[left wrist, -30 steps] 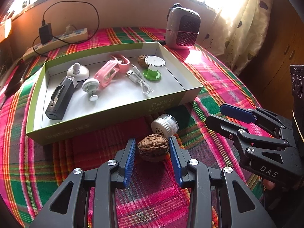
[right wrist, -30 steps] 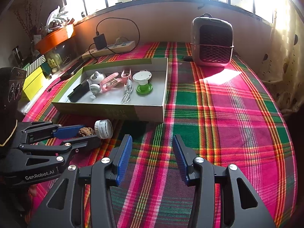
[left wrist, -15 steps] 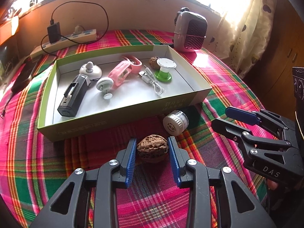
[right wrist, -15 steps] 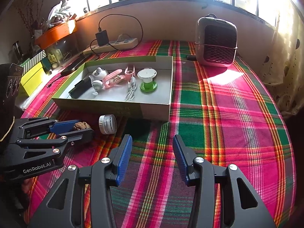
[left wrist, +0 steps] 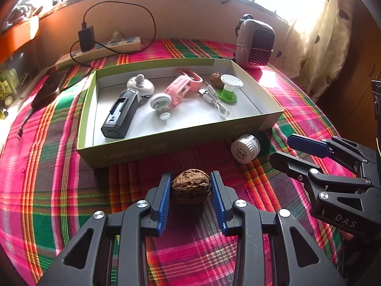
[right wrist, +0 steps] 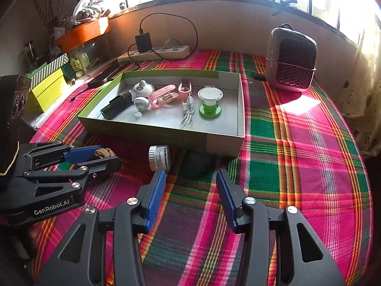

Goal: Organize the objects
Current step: 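Move the right gripper onto the white cylindrical cap and close it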

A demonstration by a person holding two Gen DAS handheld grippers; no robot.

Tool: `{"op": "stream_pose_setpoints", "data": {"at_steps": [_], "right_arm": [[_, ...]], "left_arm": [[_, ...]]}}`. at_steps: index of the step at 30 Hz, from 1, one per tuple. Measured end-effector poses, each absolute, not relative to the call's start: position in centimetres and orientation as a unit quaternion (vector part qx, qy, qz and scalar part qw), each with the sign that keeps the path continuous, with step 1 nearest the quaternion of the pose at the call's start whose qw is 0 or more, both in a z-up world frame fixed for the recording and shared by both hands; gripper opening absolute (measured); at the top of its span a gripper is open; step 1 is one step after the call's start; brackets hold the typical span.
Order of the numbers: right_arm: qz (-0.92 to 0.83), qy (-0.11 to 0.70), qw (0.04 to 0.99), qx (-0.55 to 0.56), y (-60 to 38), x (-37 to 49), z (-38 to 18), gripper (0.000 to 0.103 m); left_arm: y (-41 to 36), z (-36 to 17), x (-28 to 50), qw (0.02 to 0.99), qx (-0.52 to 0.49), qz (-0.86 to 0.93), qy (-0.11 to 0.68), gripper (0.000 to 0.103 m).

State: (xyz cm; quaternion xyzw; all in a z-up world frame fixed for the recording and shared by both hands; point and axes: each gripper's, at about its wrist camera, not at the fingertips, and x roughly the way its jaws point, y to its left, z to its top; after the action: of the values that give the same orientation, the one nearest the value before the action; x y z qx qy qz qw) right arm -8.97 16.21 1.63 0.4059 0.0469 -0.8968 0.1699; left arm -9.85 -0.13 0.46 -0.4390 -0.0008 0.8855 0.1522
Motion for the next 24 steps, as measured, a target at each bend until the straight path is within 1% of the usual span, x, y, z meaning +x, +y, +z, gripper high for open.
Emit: {"op": "stream_pose_setpoints", "data": {"at_steps": [17,19,21,24], "right_arm": [[-0.889,0.056,0.197,0.409,13.8,-9.5,1.5,0.046],[-0.888,0.058,0.197,0.411,13.6,-9.6,1.4,0.047],[-0.888,0.060,0.198,0.411,13.3,-9.8,1.4,0.050],[-0.887,0.063,0.195,0.413,13.0,-10.1,1.3,0.051]], "left_arm": [[-2.4,0.2,-9.8,0.127,-0.436,0.891,-0.010,0.031],[-2.6,0.1,-9.9,0.120,-0.436,0.892,-0.009,0.031],[-2.9,0.1,-10.0,0.121,-0.436,0.892,-0.014,0.031],[-3.1,0.1,-10.0,0.120,-0.435,0.892,-0.016,0.031]]}}
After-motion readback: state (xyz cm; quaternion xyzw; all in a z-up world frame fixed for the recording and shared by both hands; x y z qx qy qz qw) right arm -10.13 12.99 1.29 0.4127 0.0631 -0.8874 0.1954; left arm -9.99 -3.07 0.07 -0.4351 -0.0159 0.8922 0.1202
